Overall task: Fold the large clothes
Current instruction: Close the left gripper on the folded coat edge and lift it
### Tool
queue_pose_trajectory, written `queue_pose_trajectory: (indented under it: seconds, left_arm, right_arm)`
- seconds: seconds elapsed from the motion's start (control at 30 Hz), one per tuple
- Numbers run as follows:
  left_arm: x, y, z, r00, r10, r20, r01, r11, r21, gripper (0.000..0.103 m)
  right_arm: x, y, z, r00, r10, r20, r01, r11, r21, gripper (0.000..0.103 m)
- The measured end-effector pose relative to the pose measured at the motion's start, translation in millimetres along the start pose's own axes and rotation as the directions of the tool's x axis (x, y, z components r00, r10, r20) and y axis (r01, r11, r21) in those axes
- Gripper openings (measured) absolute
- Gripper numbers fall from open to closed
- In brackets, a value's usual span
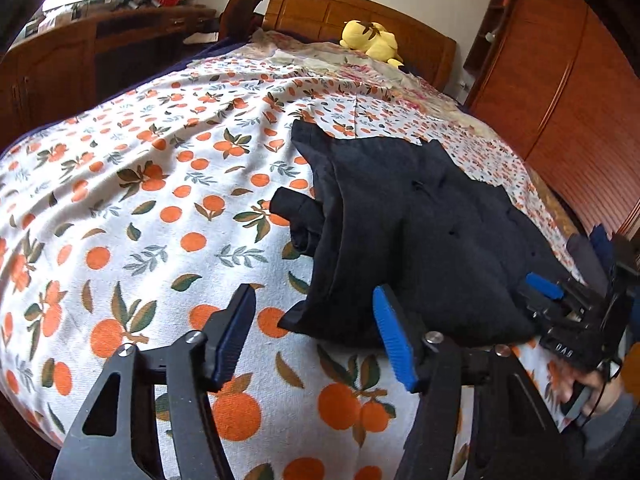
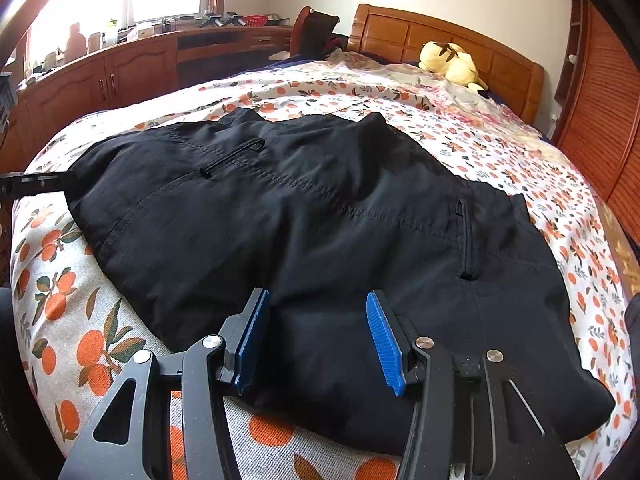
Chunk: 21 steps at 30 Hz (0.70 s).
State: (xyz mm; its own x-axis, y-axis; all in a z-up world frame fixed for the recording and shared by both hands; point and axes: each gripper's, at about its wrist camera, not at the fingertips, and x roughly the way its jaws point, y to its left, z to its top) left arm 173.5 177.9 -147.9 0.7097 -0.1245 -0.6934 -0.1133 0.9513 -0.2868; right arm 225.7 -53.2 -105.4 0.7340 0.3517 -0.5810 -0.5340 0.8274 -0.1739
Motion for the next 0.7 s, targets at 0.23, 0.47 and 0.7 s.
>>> queue_pose_trajectory:
  seconds: [0.23,0.47,0.7]
  left_arm:
    - [22.9,10.6,-0.9,0.995,-0.047,-0.084,0.036,0.991,-0.133,0.061]
    - [22.8,0.3,-4.5,0.994,-0.033,-0.104,0.022,0.994,-0.111,0.044]
    - [26.1,8.4,-5.1,0.985,-0.11,-0.135,0.085,0.98,-0.179,0.027]
  right_arm:
    - [-1.0,-6.1,-0.3,1.0,0.021,-0.003,-0.021,1.0,0.014,0.052]
    - [-4.8,-5.4,7.6,0.999,0.031,0.006,-0.031,0.999,0.032,0.052]
    - [-1.4,7.9,15.0,0.992,0.129,-0.008,-0.129,0.991,0.02,0.052]
